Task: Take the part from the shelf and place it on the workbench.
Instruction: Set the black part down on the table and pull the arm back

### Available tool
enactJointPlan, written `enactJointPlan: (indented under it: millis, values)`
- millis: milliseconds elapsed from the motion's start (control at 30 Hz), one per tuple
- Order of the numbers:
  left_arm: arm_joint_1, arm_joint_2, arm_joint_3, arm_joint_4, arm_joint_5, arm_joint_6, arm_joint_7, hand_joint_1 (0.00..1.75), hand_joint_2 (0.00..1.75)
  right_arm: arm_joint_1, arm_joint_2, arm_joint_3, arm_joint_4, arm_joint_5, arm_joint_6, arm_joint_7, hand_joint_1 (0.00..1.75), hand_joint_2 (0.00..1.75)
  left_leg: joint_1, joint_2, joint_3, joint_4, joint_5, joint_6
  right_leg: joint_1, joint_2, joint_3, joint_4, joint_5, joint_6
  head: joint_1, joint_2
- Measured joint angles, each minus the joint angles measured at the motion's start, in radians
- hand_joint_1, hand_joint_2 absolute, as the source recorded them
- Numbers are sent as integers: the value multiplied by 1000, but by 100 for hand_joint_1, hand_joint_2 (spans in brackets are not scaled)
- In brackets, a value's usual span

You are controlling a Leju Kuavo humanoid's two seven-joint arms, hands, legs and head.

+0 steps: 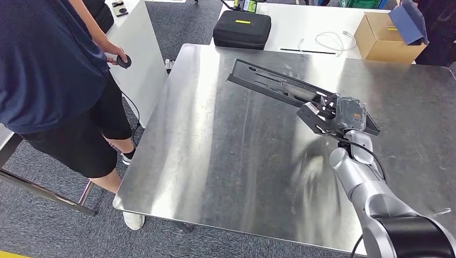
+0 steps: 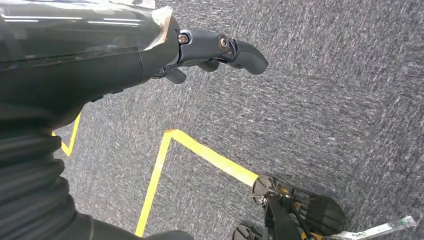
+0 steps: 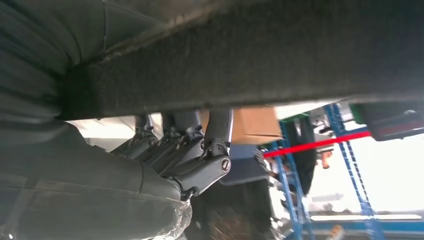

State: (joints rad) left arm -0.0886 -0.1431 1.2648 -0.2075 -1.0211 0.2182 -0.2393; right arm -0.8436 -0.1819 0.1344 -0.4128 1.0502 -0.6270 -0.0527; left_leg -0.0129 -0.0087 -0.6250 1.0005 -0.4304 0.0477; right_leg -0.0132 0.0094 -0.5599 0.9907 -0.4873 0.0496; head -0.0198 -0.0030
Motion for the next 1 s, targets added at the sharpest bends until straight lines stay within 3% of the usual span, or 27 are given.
enactJointPlan:
  millis: [267, 400, 667, 1000]
  values:
    - [1, -2, 0, 0, -5, 27, 4, 0, 175, 53, -43, -87, 0, -44, -6, -59, 0, 175, 1, 0, 1, -3, -1, -1, 2, -1, 0, 0, 1, -1, 0, 0]
    - [1, -3, 0, 0, -4, 34, 9, 0, 0, 62, -46, -101, -3, -65, -6, -93, 0, 175, 1, 0, 2, -3, 0, -1, 1, -2, 3, 0, 1, -1, 0, 0]
    - [1, -13, 11, 0, 14, 54, 21, 0, 0, 97, -13, -118, -37, -98, -3, -160, 0, 175, -1, 0, 3, -2, -1, -1, 1, -3, 5, 0, 1, -1, 0, 0]
    - [1, -18, 25, 0, 19, 61, 36, 0, 0, 96, 14, -98, -63, -28, 48, -150, 0, 175, -1, 0, 7, 0, -1, -1, 1, -3, 9, 0, 1, -1, 0, 0]
